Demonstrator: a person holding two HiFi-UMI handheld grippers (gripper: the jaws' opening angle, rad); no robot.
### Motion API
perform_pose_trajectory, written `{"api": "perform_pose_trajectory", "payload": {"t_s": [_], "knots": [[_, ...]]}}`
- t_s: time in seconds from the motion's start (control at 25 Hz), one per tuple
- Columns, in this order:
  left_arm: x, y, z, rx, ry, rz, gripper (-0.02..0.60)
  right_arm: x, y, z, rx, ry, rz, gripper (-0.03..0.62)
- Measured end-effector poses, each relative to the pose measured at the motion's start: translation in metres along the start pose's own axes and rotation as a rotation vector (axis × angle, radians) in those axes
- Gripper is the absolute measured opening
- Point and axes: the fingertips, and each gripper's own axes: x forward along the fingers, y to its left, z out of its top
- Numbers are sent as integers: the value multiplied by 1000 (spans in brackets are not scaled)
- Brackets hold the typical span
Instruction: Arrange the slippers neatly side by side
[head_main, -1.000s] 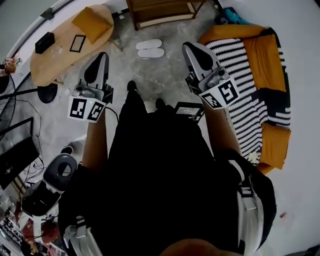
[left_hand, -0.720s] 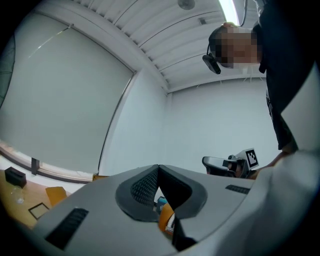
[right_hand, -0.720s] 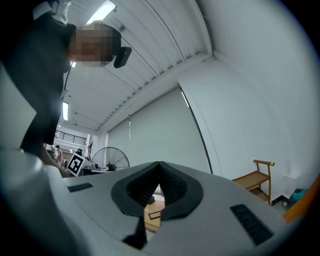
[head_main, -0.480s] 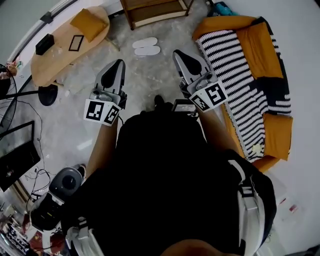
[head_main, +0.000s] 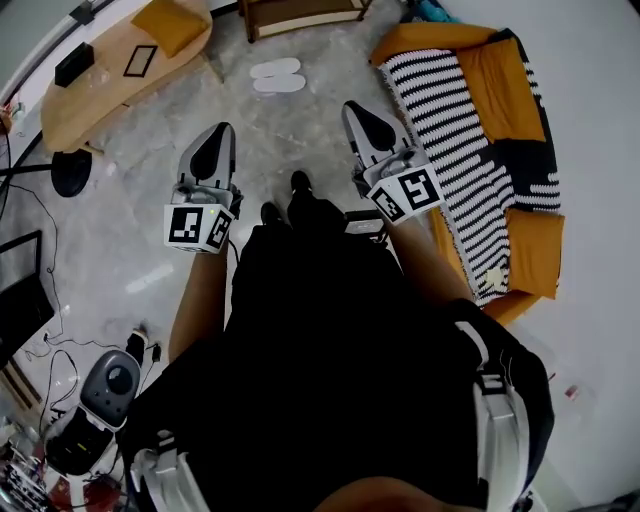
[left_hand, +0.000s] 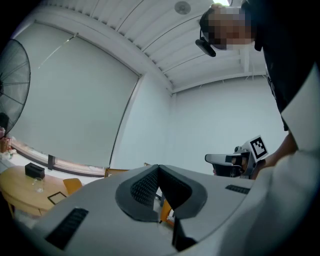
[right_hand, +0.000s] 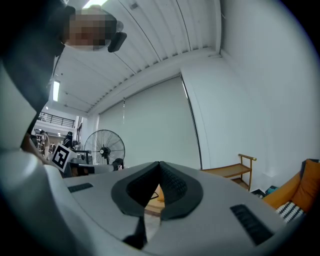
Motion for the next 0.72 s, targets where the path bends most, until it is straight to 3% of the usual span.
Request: {"api": "perform_pose_trajectory", "payload": {"t_s": [0.24,0.56,0.72], "knots": [[-12,-20,-17,-9,18,-4,14,-26,3,-9,8,19,6,29],[5,-39,5,39,-5,23,14,-36,-27,5,20,-46,51,29],[29,-53,7,51,1,-8,14,-46,-51,5,34,-63,22,29]]}}
